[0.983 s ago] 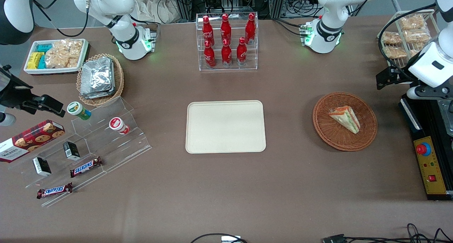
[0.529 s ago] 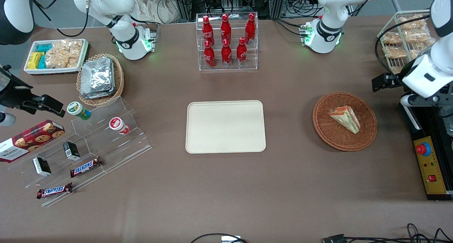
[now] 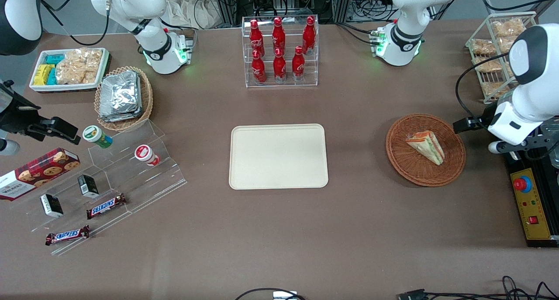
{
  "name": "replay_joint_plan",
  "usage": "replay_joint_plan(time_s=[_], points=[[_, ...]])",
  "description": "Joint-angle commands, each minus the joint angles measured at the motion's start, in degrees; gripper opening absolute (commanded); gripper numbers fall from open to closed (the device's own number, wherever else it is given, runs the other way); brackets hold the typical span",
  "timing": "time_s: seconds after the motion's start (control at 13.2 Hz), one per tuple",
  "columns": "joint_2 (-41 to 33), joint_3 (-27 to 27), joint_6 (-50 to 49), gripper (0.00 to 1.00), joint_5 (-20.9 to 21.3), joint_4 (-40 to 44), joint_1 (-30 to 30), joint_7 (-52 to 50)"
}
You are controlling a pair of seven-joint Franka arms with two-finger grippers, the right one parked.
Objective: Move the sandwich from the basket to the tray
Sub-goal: 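Lower the open left gripper over the wrapped sandwich in the wicker basket, then close the left gripper on the sandwich's wrapped edge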
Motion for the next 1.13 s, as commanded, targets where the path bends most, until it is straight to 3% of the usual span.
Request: replay_joint_plan(time_s=[0.0, 0.76, 1.06], points=[[-3.7, -0.2, 7.4, 1.0, -0.4, -8.5, -0.1, -5.1], [-2.1, -0.3, 32.6, 1.0, -0.4, -24.8, -0.5, -24.0], [-0.1, -0.4, 39.0, 1.0, -0.4, -28.9, -0.7, -25.8]])
